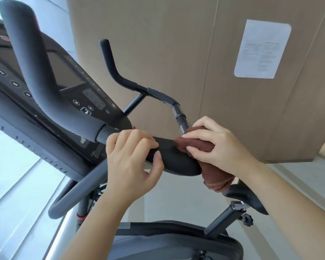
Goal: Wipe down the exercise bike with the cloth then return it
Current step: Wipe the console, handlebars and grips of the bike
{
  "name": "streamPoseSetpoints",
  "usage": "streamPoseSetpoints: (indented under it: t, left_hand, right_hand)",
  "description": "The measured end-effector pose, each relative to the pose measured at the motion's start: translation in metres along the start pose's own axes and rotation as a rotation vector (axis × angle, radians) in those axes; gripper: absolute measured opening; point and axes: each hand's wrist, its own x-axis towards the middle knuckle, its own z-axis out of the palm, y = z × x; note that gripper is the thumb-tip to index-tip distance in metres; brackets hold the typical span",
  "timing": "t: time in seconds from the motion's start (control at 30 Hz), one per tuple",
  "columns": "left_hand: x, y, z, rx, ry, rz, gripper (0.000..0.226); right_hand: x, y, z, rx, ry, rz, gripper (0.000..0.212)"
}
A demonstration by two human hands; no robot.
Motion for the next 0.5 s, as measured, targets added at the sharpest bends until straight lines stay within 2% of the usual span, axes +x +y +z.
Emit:
streamPoseSetpoints:
  t: [0.13, 0.33, 0.43, 0.5]
  left_hand:
    - [0.004, 0.008, 0.001, 0.019, -0.029, -0.043, 0.013]
    - [0.011, 0.043, 0.005, 0.12, -0.062, -0.096, 0.009]
    - [0.017, 0.065, 0.014, 0.138, -0.071, -0.134, 0.01]
    - [0.021, 0.076, 0.02, 0.159, -0.091, -0.167, 0.008]
  right_hand:
    - [0.007, 0.028, -0.002, -0.033, -0.011, -0.054, 0.019]
    - [0.01, 0.069, 0.004, 0.004, 0.062, -0.118, 0.021]
    - [0.01, 0.087, 0.002, -0.076, 0.133, -0.182, 0.023]
    - [0.006, 0.101, 0.0, -0.06, 0.212, -0.163, 0.025]
